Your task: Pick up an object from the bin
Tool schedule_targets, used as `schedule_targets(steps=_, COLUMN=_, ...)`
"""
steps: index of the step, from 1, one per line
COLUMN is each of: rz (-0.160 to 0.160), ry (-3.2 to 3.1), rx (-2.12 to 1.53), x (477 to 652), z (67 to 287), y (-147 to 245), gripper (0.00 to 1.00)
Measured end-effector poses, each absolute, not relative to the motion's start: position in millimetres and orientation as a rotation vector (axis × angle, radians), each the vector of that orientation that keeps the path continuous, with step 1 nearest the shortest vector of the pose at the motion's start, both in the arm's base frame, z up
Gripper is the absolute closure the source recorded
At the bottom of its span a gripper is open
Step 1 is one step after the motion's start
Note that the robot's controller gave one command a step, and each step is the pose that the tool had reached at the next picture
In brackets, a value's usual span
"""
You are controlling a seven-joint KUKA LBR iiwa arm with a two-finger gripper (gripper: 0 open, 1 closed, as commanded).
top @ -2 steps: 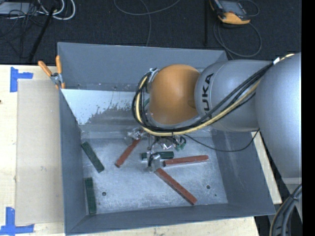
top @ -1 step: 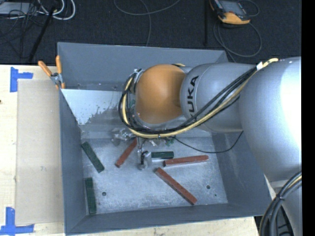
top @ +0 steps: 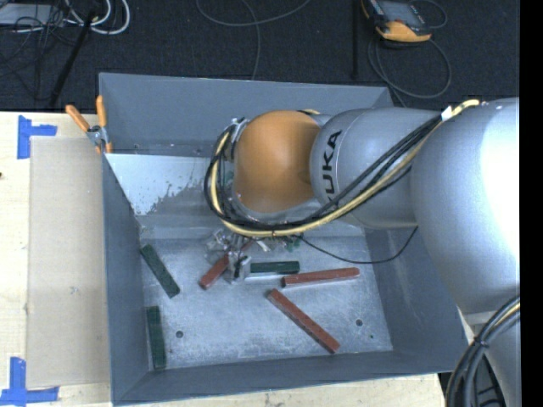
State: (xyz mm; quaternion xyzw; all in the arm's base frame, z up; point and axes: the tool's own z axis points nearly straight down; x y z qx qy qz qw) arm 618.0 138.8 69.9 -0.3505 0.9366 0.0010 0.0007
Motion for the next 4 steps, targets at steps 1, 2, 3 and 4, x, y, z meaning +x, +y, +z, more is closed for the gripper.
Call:
schedule_targets(steps=1, rz=-0.001, ry=2.809, rx=-1.381, x=598.1, z=257.2, y=162.6, gripper=1.0)
schedule_targets(steps=2, rz=0.002, ry=2.821, rx=-1.378, x=597.1, z=252.1, y=160.8, gripper=0.0)
schedule_targets(steps=3, rz=0.005, ry=2.83, rx=-1.386, x=550.6, z=108.1, y=154.8, gripper=0.0)
schedule_targets(steps=4, rz=0.003, ry=2.751, rx=-1.521, x=568.5, z=67.7, y=161.0, gripper=0.0)
